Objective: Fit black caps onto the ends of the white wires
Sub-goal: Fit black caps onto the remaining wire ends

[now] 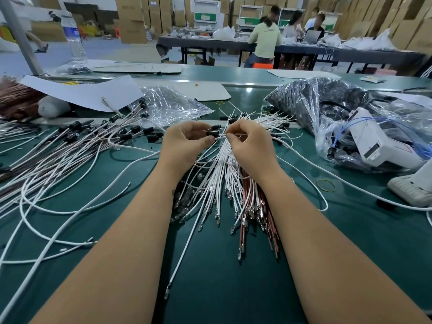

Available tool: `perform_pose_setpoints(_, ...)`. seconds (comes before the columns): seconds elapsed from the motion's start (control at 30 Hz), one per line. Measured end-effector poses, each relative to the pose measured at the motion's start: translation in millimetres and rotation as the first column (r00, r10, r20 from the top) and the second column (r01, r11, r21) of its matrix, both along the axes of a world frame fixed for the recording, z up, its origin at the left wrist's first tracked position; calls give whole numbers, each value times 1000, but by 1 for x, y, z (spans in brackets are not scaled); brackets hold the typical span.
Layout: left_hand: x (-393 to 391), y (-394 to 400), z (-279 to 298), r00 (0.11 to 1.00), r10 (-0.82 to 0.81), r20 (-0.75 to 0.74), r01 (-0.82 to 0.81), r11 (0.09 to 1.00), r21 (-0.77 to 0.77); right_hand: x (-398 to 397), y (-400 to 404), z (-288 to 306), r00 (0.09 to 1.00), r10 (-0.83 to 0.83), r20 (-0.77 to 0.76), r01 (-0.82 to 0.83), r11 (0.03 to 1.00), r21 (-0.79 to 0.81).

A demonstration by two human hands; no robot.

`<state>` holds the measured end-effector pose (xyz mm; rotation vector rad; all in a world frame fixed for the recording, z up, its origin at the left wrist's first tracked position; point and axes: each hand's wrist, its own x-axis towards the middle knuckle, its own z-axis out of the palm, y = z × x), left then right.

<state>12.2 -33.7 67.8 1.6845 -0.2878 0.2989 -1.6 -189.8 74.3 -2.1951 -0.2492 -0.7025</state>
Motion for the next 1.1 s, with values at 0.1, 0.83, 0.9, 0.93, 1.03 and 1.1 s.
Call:
perform_pose_setpoints(0.1,3,0,-1,1000,-19,8,20,998,-61,1,0,0,1000,-4,15,4,1000,-30)
perform_pose_setpoints(0.83,1,-3,-1,995,56,81,-71,978,195,0,3,-1,997,56,54,-49,992,-114)
perform_pose_setpoints(0.9,1,-3,-1,994,54,91,-70,980,184,-1,3,-1,997,65,49,-59,991,-116)
perform_pose_setpoints(0.93,1,-3,-1,994,44,96,-61,982,181,-1,4,-1,996,75,46,-69,990,-123)
perform_pose_setpoints(1.03,0,-5,-1,991,2,131,-29,978,204,-3,5,0,995,99,26,-92,976,-195)
perform_pose_setpoints(1.1,0,-6,-2,987,-8,162,-29,973,227,-2,5,2,994,109,16,-103,967,-233)
